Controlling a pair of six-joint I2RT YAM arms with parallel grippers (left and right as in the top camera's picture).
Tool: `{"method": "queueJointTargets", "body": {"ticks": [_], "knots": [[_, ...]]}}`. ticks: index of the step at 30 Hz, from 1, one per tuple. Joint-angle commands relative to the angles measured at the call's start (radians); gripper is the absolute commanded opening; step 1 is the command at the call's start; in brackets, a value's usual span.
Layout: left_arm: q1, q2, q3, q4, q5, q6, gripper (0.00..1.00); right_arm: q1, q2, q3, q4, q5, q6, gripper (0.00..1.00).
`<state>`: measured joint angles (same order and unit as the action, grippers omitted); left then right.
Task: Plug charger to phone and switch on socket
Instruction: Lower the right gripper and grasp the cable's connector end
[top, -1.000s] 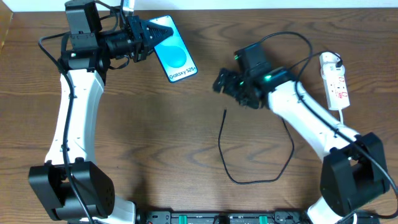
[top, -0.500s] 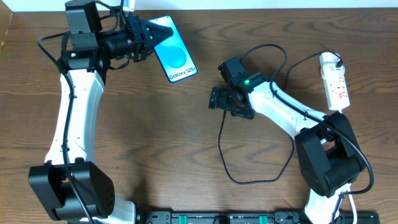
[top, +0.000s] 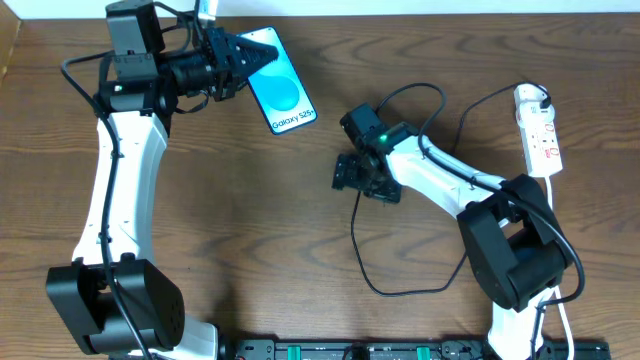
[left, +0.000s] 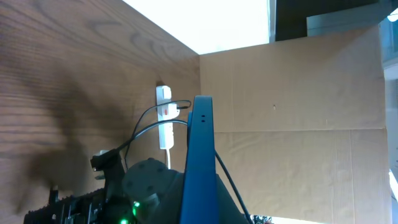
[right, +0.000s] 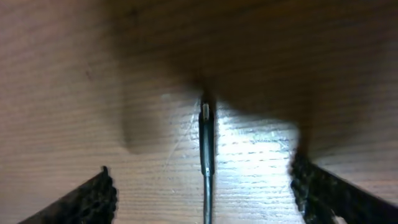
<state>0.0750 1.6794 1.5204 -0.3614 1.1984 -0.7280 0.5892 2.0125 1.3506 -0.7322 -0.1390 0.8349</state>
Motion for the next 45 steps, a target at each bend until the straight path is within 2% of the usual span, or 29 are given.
{"method": "queueJointTargets", "body": {"ticks": [1, 5, 10, 28, 32, 40, 45], "knots": [[0.002, -0.014, 0.000, 0.002, 0.021, 0.014, 0.08, 0.015, 0.029, 0.009, -0.009, 0.029, 0.026, 0.77], [0.002, -0.014, 0.000, 0.003, 0.021, 0.015, 0.07, 0.016, 0.040, 0.009, -0.009, 0.032, 0.041, 0.59], [0.002, -0.014, 0.000, -0.005, 0.021, 0.019, 0.08, 0.016, 0.042, 0.009, -0.009, 0.044, 0.051, 0.47], [0.002, -0.014, 0.000, -0.006, 0.021, 0.022, 0.07, 0.016, 0.048, 0.009, -0.016, 0.141, 0.071, 0.39], [0.002, -0.014, 0.000, -0.042, 0.021, 0.043, 0.07, 0.016, 0.057, 0.009, -0.020, 0.140, 0.070, 0.33], [0.002, -0.014, 0.000, -0.057, 0.021, 0.063, 0.07, 0.016, 0.068, 0.010, -0.024, 0.132, 0.070, 0.28], [0.002, -0.014, 0.000, -0.057, 0.021, 0.063, 0.07, 0.016, 0.068, 0.010, -0.028, 0.132, 0.070, 0.18]]}}
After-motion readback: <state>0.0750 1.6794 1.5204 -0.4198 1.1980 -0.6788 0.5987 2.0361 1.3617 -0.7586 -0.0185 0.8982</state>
